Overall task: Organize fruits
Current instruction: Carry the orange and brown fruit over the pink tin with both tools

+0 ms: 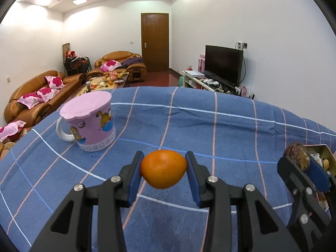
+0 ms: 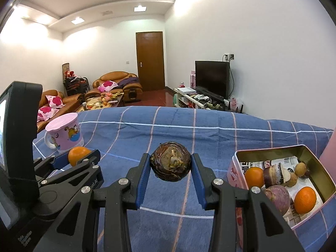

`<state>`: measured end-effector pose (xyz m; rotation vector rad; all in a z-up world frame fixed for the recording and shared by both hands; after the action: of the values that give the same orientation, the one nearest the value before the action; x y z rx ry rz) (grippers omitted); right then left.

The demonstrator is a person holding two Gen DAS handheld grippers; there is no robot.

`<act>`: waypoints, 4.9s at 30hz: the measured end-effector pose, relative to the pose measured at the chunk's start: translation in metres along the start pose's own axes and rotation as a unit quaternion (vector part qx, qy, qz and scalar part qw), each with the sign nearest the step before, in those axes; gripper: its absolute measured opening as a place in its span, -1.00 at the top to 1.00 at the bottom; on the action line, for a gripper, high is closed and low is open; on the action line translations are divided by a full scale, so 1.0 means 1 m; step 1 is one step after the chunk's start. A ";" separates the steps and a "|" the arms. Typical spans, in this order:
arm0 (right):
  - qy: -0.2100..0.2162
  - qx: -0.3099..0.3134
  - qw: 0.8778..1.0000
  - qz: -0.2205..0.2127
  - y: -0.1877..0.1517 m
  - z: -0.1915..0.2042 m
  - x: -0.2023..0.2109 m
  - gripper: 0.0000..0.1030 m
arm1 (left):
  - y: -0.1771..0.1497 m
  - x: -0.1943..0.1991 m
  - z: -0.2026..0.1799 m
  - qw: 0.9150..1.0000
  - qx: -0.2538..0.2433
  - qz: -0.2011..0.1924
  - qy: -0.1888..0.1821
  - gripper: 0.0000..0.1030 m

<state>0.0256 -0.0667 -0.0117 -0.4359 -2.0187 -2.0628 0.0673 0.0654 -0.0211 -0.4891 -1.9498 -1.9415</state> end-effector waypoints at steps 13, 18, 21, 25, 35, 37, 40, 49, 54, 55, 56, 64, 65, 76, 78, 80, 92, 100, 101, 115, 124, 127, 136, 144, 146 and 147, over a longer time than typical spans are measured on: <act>0.000 -0.011 1.000 0.005 -0.006 -0.010 0.013 0.20 | -0.004 0.021 -0.010 0.999 -0.012 -0.034 0.003 0.19; -0.001 -0.012 1.000 0.003 -0.009 -0.013 0.020 0.20 | -0.006 0.026 -0.012 0.999 -0.009 -0.037 0.004 0.19; -0.001 -0.013 1.000 0.004 -0.009 -0.014 0.022 0.20 | -0.007 0.029 -0.014 0.999 -0.008 -0.040 0.006 0.19; -0.003 -0.016 1.000 0.005 -0.011 -0.019 0.026 0.20 | -0.009 0.031 -0.019 0.999 -0.012 -0.041 0.004 0.19; -0.013 -0.025 1.000 0.008 -0.014 -0.036 0.036 0.20 | -0.015 0.041 -0.031 0.999 -0.012 -0.044 -0.004 0.19; -0.015 -0.026 1.000 0.009 -0.015 -0.039 0.038 0.20 | -0.015 0.043 -0.035 0.999 -0.013 -0.046 -0.005 0.19; -0.018 -0.026 0.999 0.009 -0.016 -0.044 0.040 0.20 | -0.016 0.046 -0.041 0.999 -0.016 -0.047 -0.009 0.19; -0.038 -0.028 0.999 0.007 -0.018 -0.065 0.051 0.20 | -0.019 0.054 -0.063 0.998 -0.024 -0.051 -0.021 0.19; -0.050 -0.034 0.998 0.008 -0.020 -0.079 0.055 0.20 | -0.020 0.059 -0.077 0.998 -0.032 -0.053 -0.030 0.19; -0.054 -0.035 0.998 0.008 -0.020 -0.082 0.056 0.20 | -0.021 0.060 -0.081 0.998 -0.033 -0.053 -0.032 0.19; -0.056 -0.035 0.998 0.007 -0.020 -0.085 0.057 0.20 | -0.021 0.061 -0.083 0.997 -0.033 -0.053 -0.034 0.19; -0.071 -0.033 0.997 0.004 -0.021 -0.101 0.064 0.20 | -0.023 0.065 -0.105 0.997 -0.040 -0.053 -0.047 0.19; -0.073 -0.033 0.997 0.003 -0.021 -0.104 0.065 0.20 | -0.023 0.065 -0.108 0.997 -0.041 -0.053 -0.048 0.19; -0.097 -0.035 0.995 0.002 -0.022 -0.137 0.070 0.20 | -0.025 0.069 -0.146 0.994 -0.062 -0.055 -0.068 0.19; -0.102 -0.036 0.994 0.002 -0.022 -0.144 0.070 0.20 | -0.025 0.071 -0.153 0.994 -0.068 -0.057 -0.071 0.19; -0.108 -0.036 0.993 0.002 -0.022 -0.152 0.071 0.20 | -0.026 0.072 -0.162 0.993 -0.073 -0.057 -0.075 0.19; -0.142 -0.049 0.989 0.004 -0.021 -0.199 0.076 0.20 | -0.026 0.073 -0.202 0.990 -0.089 -0.056 -0.096 0.19; -0.158 -0.049 0.986 0.001 -0.018 -0.219 0.076 0.20 | -0.024 0.070 -0.222 0.989 -0.092 -0.050 -0.109 0.19; -0.161 -0.050 0.986 0.001 -0.018 -0.223 0.075 0.20 | -0.024 0.070 -0.224 0.988 -0.091 -0.048 -0.111 0.19; -0.183 -0.040 0.982 -0.006 -0.011 -0.238 0.064 0.20 | -0.021 0.054 -0.248 0.988 -0.081 -0.028 -0.130 0.19; -0.178 -0.044 0.983 -0.004 -0.006 -0.244 0.053 0.20 | -0.018 0.044 -0.254 0.988 -0.073 -0.017 -0.134 0.19; -0.175 -0.045 0.984 -0.002 -0.004 -0.244 0.049 0.20 | -0.016 0.040 -0.255 0.988 -0.069 -0.014 -0.136 0.19; -0.156 -0.055 0.986 0.011 -0.002 -0.248 0.035 0.20 | -0.011 0.032 -0.257 0.988 -0.072 -0.016 -0.138 0.19; -0.119 -0.067 0.990 0.034 -0.003 -0.251 0.021 0.20 | -0.006 0.023 -0.257 0.987 -0.065 -0.008 -0.146 0.19; -0.112 -0.062 0.991 0.040 -0.003 -0.248 0.016 0.20 | -0.004 0.019 -0.256 0.987 -0.060 -0.004 -0.146 0.19; -0.110 -0.061 0.991 0.042 -0.004 -0.247 0.015 0.20 | -0.004 0.018 -0.256 0.988 -0.061 -0.004 -0.144 0.19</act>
<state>-0.0032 -0.3127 -0.0124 -0.7905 -1.9565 -2.1765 0.0498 -0.1904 -0.0153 -0.8378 -2.0077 -2.1010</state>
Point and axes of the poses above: each gripper's, at about its wrist camera, not at the fingertips, and x roughly against the way its jaws point, z to its left, y to its top, the point moved 2 cm from there along -x, roughly the way its jaws point, and after that the axes turned 6 degrees about -z, right-handed, at the moved point
